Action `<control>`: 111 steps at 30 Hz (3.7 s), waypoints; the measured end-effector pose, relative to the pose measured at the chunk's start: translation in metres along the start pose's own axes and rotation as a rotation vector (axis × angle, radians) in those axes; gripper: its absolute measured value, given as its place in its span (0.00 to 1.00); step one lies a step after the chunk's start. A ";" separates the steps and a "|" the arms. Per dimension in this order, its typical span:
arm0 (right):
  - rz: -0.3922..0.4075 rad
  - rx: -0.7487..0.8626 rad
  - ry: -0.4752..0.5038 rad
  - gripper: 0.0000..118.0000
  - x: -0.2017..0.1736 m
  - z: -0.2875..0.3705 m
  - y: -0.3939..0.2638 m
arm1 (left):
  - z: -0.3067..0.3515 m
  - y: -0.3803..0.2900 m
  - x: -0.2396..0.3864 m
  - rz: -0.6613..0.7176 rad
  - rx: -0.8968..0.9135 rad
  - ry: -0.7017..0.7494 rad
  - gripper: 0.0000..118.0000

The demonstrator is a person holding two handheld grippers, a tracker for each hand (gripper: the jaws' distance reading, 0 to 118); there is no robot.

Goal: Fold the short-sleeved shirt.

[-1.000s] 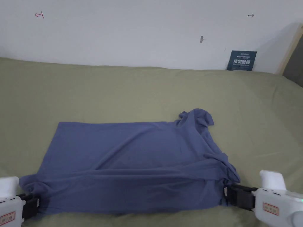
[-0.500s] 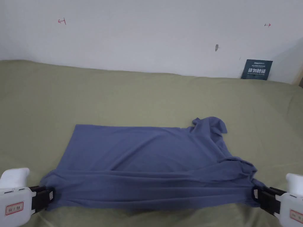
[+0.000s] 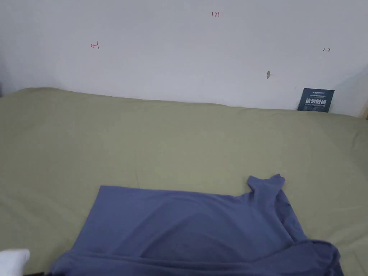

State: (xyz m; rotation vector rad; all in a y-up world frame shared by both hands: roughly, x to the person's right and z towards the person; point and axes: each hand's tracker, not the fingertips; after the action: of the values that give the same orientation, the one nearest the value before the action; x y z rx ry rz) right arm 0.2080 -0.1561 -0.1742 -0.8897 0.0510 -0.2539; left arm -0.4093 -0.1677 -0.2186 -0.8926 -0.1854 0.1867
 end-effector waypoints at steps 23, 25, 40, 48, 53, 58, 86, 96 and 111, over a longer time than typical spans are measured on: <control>0.159 0.340 -0.071 0.69 -0.032 0.092 -0.018 | 0.088 -0.037 0.022 0.058 0.338 0.048 0.74; 0.231 0.498 -0.067 0.69 -0.056 0.108 -0.013 | 0.108 -0.021 0.053 0.010 0.450 0.082 0.74; 0.356 0.617 -0.074 0.00 -0.112 0.086 0.000 | 0.078 0.039 0.111 -0.207 0.545 0.069 0.00; 0.321 0.588 -0.053 0.00 -0.101 0.049 0.031 | -0.063 0.181 0.052 -0.079 0.138 0.053 0.42; 0.336 0.539 -0.051 0.00 -0.092 0.025 0.044 | -0.144 0.222 0.026 0.062 -0.088 0.010 0.85; 0.366 0.504 -0.046 0.00 -0.084 0.000 0.055 | -0.185 0.213 0.018 0.054 -0.179 0.145 0.84; 0.205 -0.256 -0.174 0.00 -0.017 -0.218 0.231 | -0.189 0.193 0.033 -0.090 -0.257 0.124 0.05; 0.262 -0.085 -0.081 0.00 -0.041 -0.126 0.219 | -0.120 0.184 0.033 -0.127 -0.164 0.041 0.05; 0.225 0.016 0.028 0.00 -0.027 0.031 0.085 | 0.028 0.061 0.003 -0.198 0.010 -0.046 0.05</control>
State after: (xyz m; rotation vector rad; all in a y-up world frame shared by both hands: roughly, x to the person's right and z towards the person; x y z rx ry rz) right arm 0.2032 -0.0750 -0.2225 -0.8562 0.1735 -0.0568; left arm -0.4182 -0.1084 -0.2492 -0.8549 -0.3136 0.0244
